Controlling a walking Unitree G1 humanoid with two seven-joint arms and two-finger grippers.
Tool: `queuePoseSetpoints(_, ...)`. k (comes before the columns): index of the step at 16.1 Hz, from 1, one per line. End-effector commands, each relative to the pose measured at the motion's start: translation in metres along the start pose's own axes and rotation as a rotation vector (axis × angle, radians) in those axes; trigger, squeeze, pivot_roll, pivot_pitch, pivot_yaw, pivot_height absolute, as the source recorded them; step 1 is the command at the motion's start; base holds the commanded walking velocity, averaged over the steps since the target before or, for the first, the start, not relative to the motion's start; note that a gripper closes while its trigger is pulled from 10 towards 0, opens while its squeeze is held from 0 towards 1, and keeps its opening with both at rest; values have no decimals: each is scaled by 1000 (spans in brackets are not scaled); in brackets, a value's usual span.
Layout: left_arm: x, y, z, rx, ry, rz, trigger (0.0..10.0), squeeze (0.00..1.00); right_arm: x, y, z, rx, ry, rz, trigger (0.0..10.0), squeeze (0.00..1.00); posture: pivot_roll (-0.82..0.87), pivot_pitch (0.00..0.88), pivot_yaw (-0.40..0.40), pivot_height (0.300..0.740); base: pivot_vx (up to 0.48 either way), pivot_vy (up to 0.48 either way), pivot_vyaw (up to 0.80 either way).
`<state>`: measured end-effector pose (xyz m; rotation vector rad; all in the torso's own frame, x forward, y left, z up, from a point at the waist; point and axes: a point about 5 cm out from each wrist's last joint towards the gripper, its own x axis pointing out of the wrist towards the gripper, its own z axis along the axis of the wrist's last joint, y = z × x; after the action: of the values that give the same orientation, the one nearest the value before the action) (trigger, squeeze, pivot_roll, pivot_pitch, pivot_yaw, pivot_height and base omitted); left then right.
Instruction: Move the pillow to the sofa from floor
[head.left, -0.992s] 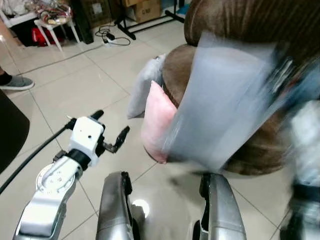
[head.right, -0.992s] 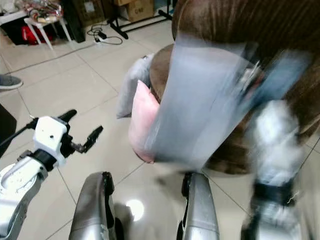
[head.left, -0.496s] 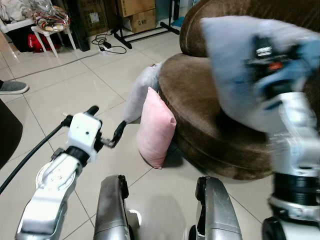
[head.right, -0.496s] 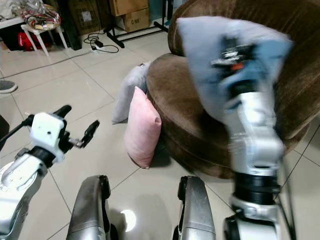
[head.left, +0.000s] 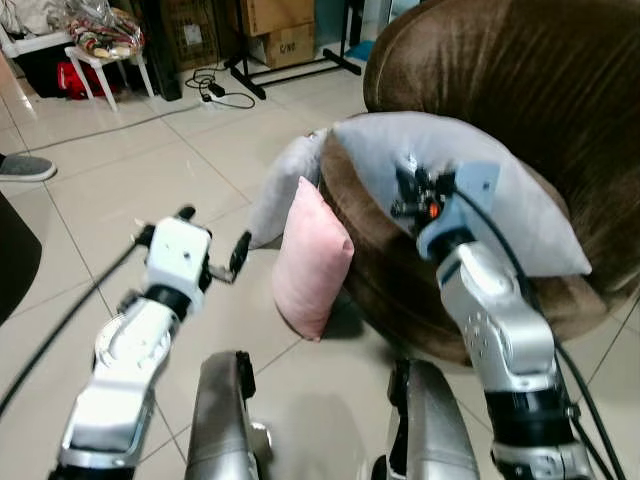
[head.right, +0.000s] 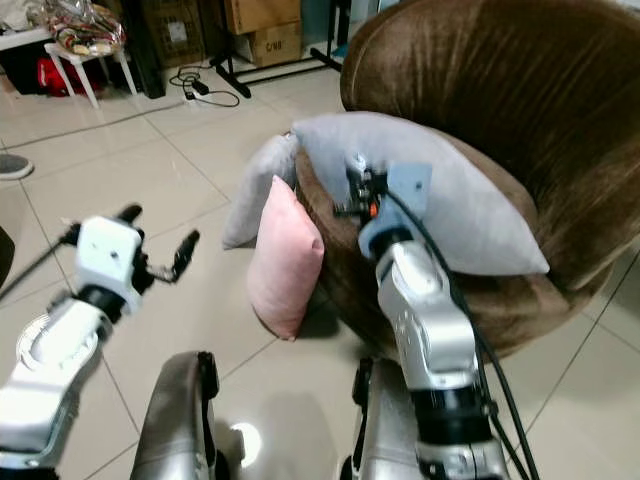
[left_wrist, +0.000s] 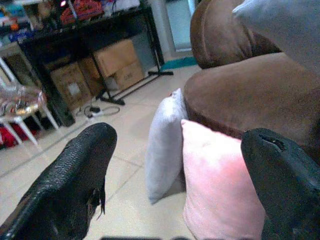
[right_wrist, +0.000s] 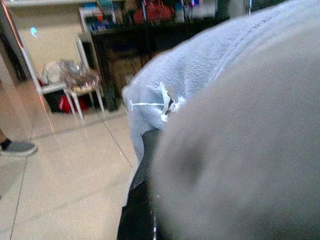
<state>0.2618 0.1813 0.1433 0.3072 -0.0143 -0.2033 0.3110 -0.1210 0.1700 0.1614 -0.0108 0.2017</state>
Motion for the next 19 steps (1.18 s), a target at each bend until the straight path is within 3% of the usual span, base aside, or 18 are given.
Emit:
queuePoseSetpoints(1,3,-4,2,22,-8,6,10000,0,-1,-13,-1,-24,21,-66,10000,0,1,0,-32,552,0,0,0)
queuePoseSetpoints(3,5,-8,4,24,-12,18,10000,0,0,-15,2,-33,21,-66,10000,0,-2,0,-32,582,0,0,0)
queuePoseSetpoints(9,3,4,2,47,0,51,10000,0,-8,-24,4,-15,39,-80,10000,0,2,0,-17,647,0,0,0)
queuePoseSetpoints(15,3,1,3,48,-5,43,10000,0,-9,-23,7,8,9,-122,10000,0,5,0,-9,702,0,0,0)
queuePoseSetpoints(19,2,-1,6,46,-18,33,10000,0,-15,-35,4,29,16,-171,10000,0,-4,0,5,740,0,0,0)
